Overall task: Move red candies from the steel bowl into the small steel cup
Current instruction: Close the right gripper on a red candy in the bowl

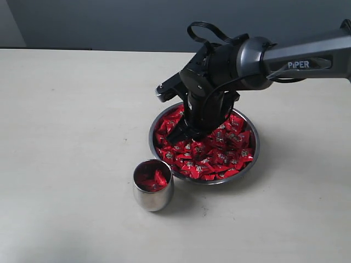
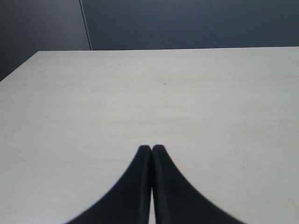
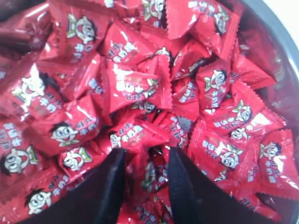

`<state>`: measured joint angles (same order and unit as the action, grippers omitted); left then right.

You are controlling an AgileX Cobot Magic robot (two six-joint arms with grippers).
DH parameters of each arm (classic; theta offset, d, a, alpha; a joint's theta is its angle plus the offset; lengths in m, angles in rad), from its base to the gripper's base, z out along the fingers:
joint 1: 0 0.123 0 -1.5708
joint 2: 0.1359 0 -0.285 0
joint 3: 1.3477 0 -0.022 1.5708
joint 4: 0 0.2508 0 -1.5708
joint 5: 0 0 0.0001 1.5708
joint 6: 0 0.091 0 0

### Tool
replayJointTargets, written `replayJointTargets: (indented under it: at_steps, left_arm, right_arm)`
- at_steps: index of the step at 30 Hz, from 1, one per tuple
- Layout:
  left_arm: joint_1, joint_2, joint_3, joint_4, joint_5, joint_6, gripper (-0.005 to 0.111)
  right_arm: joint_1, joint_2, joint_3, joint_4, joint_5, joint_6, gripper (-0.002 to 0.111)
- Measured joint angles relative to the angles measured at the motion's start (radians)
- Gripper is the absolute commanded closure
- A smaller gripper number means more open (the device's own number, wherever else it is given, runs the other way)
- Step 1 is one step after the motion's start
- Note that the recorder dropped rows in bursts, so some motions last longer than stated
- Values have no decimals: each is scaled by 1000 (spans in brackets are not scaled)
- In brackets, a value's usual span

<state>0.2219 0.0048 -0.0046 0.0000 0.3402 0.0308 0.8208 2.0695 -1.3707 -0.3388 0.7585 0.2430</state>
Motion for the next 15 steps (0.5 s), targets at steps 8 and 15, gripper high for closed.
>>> replayJointTargets:
  at_steps: [8,15]
  left_arm:
    - [0,0,0,0,0,0,106]
    - [0,0,0,0,0,0,106]
  right_arm:
    - [0,0,0,0,-4,-4,78]
    - [0,0,0,-2,-27,-4,78]
